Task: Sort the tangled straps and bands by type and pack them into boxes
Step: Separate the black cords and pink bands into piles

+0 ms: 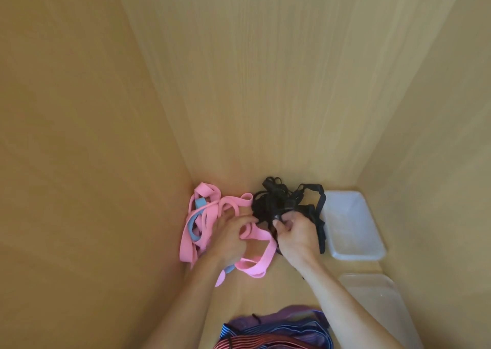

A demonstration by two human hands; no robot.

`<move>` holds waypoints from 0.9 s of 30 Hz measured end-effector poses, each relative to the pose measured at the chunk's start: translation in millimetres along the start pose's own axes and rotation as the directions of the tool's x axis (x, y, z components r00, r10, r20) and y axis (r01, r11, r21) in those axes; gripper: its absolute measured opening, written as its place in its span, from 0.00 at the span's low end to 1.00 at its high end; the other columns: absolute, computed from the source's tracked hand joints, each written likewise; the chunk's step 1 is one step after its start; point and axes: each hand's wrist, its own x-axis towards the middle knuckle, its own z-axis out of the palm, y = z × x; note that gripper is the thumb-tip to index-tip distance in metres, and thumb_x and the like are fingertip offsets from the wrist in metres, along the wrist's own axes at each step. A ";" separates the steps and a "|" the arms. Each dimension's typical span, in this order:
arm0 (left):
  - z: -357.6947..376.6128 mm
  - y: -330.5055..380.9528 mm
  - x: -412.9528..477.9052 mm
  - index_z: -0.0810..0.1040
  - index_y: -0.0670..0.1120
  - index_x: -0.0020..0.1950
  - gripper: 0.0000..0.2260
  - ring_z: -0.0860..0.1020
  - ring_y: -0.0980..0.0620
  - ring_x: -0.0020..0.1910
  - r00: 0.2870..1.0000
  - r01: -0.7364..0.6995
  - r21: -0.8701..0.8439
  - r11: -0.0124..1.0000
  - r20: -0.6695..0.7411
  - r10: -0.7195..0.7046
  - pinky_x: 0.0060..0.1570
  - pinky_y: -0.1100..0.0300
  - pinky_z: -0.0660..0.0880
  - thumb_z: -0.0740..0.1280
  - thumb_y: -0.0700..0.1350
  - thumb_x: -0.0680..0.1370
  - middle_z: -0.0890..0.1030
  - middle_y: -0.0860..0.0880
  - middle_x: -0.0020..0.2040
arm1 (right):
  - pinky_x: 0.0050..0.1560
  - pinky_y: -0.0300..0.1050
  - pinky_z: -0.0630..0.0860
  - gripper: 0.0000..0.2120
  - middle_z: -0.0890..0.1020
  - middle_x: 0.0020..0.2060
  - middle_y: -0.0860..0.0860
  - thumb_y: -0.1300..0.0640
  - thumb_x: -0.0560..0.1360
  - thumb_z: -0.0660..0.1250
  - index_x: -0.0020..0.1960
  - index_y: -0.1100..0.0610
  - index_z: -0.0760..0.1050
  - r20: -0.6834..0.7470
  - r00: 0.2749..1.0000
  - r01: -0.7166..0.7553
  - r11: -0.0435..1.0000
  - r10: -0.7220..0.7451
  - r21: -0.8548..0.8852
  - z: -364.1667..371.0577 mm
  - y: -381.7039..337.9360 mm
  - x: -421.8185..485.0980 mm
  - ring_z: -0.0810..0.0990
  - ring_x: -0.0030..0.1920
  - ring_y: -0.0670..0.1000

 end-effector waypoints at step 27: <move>10.8 -17.2 -1.1 0.79 0.50 0.61 0.18 0.55 0.41 0.78 0.951 0.080 0.504 0.860 -0.297 0.085 0.78 0.51 0.41 0.72 0.51 0.72 0.65 0.44 0.77 | 0.36 0.45 0.77 0.09 0.81 0.36 0.47 0.59 0.76 0.61 0.42 0.53 0.78 0.418 0.899 0.143 0.990 -0.128 -0.004 -5.9 -30.2 -4.0 0.80 0.35 0.49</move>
